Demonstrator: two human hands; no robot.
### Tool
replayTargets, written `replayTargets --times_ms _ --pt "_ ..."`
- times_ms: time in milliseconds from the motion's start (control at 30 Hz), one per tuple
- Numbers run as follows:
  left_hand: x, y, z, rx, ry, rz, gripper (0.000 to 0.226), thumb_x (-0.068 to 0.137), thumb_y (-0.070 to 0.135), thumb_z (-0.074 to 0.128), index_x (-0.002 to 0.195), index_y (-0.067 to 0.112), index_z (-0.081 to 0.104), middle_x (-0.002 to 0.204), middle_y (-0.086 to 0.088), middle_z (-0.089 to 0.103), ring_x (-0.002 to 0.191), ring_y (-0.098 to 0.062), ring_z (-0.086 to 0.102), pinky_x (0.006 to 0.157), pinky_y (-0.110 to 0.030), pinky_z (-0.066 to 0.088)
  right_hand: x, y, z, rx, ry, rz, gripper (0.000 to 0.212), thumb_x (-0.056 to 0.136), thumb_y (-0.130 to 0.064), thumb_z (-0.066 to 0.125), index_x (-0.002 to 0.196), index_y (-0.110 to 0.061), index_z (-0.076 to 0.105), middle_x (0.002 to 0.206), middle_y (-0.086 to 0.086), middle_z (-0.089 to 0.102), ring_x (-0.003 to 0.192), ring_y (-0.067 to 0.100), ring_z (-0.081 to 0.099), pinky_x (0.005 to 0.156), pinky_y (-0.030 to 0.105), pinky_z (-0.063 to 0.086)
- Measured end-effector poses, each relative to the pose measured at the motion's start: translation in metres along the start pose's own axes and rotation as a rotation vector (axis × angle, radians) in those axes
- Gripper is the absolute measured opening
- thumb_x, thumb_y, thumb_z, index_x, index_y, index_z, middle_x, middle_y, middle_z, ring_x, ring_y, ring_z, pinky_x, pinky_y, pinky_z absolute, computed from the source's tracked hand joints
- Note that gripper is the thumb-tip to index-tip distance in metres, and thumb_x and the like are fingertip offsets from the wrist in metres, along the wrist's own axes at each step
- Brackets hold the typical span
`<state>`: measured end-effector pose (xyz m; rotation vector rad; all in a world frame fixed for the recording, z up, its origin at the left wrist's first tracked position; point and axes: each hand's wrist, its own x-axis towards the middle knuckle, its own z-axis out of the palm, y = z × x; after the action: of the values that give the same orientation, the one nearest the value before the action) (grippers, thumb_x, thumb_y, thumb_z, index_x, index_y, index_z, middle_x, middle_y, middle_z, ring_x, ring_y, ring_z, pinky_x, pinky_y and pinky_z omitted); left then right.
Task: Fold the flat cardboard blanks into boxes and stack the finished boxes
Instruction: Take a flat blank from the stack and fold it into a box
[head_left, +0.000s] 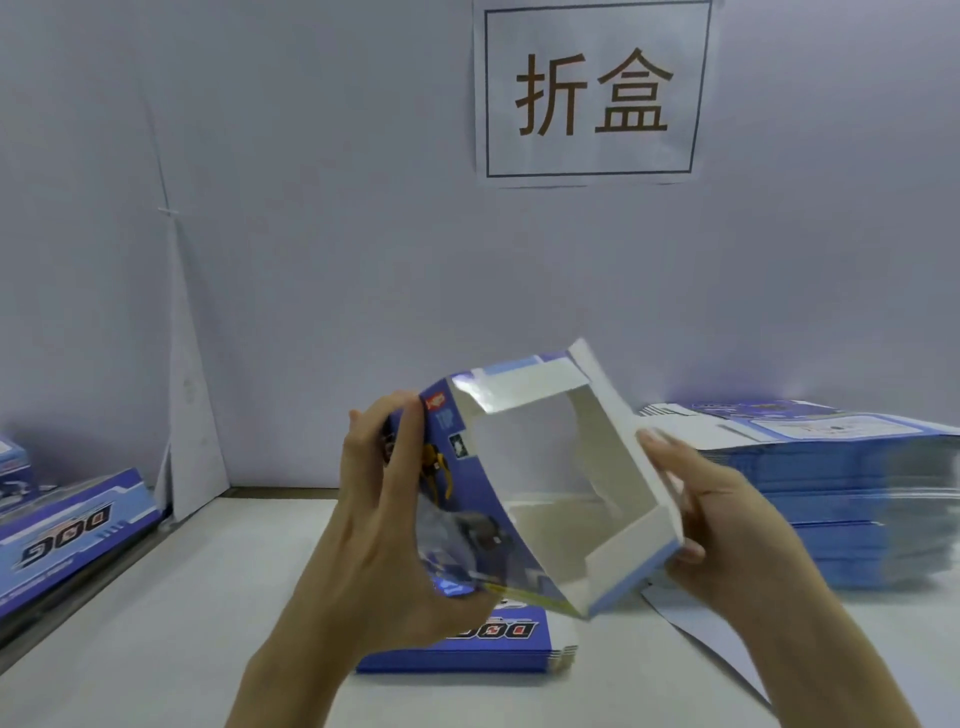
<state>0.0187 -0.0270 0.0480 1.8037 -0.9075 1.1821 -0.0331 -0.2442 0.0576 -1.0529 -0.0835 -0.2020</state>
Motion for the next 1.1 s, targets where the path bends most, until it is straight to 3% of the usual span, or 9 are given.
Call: replayTargets --times_ms 67,133,267,333,433,600,800,867,1100 --pt "-0.008 -0.01 -0.002 0.165 -0.117 0.116 0.109 0.074 0.053 0.072 0.154 0.028 0.002 0.14 -0.007 0.03 0.13 -0.031 0.038 0.095 -0.069 0.039 0.001 -0.005 -0.003 -0.086 0.141 -0.217 0.045 0.07 -0.032 0.067 0.112 -0.016 0.063 0.064 -0.001 0.061 0.043 0.011 0.047 0.034 0.021 0.033" --pt "-0.016 -0.018 -0.01 0.148 -0.194 0.115 0.137 0.056 0.044 0.089 0.153 0.033 -0.008 0.145 -0.004 0.022 0.139 -0.024 0.029 0.105 -0.059 0.039 -0.002 -0.009 -0.003 -0.164 0.219 -0.465 0.042 0.075 -0.032 0.068 0.116 -0.027 0.065 0.068 -0.006 0.066 0.045 0.011 0.053 0.033 0.022 0.037" --pt "-0.013 -0.01 -0.007 0.016 -0.24 0.072 0.136 0.053 0.061 0.082 0.151 0.038 -0.009 0.145 0.003 0.022 0.134 0.001 0.031 0.1 -0.006 0.035 -0.005 -0.006 0.0 -0.289 0.289 -0.808 0.029 0.087 -0.019 0.068 0.105 -0.042 0.073 0.082 -0.017 0.072 0.059 0.005 0.062 0.046 0.029 0.052" --pt "-0.016 -0.011 -0.006 0.0 -0.258 0.046 0.132 0.055 0.065 0.077 0.152 0.036 -0.006 0.144 0.005 0.023 0.13 0.0 0.037 0.094 -0.002 0.036 -0.005 -0.002 0.002 -0.412 0.337 -0.957 0.039 0.092 -0.01 0.062 0.102 -0.046 0.073 0.091 -0.024 0.073 0.078 -0.003 0.063 0.071 0.023 0.053" --pt "-0.016 -0.014 -0.006 0.021 -0.296 0.036 0.134 0.055 0.063 0.08 0.154 0.03 -0.005 0.145 0.003 0.022 0.129 -0.005 0.038 0.093 -0.001 0.036 -0.004 -0.002 0.0 -0.467 0.331 -1.044 0.038 0.094 -0.009 0.058 0.104 -0.043 0.072 0.095 -0.027 0.072 0.087 -0.007 0.063 0.08 0.011 0.047" --pt "-0.017 -0.015 -0.007 0.119 -0.305 0.075 0.136 0.055 0.061 0.083 0.152 0.037 -0.01 0.15 -0.007 0.015 0.138 -0.024 0.031 0.095 -0.027 0.05 -0.01 -0.01 0.005 -0.076 0.048 -0.681 0.033 0.089 -0.044 0.05 0.088 -0.03 0.081 0.091 -0.006 0.077 0.079 0.006 0.071 0.064 0.016 0.054" --pt "-0.014 -0.007 -0.009 0.103 -0.327 0.066 0.125 0.057 0.059 0.078 0.15 0.042 -0.004 0.145 0.003 0.017 0.13 -0.036 0.039 0.084 -0.041 0.058 -0.009 -0.004 0.011 -0.31 -0.226 -0.465 0.049 0.074 -0.052 0.075 0.119 -0.032 0.07 0.117 -0.005 0.072 0.106 0.008 0.067 0.08 0.016 0.052" --pt "-0.014 -0.009 -0.012 0.155 -0.331 0.067 0.124 0.054 0.055 0.079 0.149 0.038 0.001 0.144 0.002 0.02 0.126 -0.035 0.041 0.083 -0.045 0.058 -0.01 -0.002 0.013 -0.424 -0.204 -0.513 0.032 0.087 -0.037 0.059 0.117 -0.034 0.07 0.114 -0.012 0.072 0.108 0.005 0.066 0.082 0.014 0.05" --pt "-0.012 -0.007 -0.014 0.272 -0.317 0.038 0.123 0.051 0.055 0.078 0.147 0.032 0.004 0.142 -0.001 0.016 0.134 -0.032 0.025 0.082 -0.063 0.052 -0.013 0.007 0.022 -0.76 -0.09 -0.752 0.04 0.091 -0.022 0.048 0.123 -0.045 0.054 0.104 -0.035 0.066 0.096 -0.011 0.06 0.078 0.005 0.044"
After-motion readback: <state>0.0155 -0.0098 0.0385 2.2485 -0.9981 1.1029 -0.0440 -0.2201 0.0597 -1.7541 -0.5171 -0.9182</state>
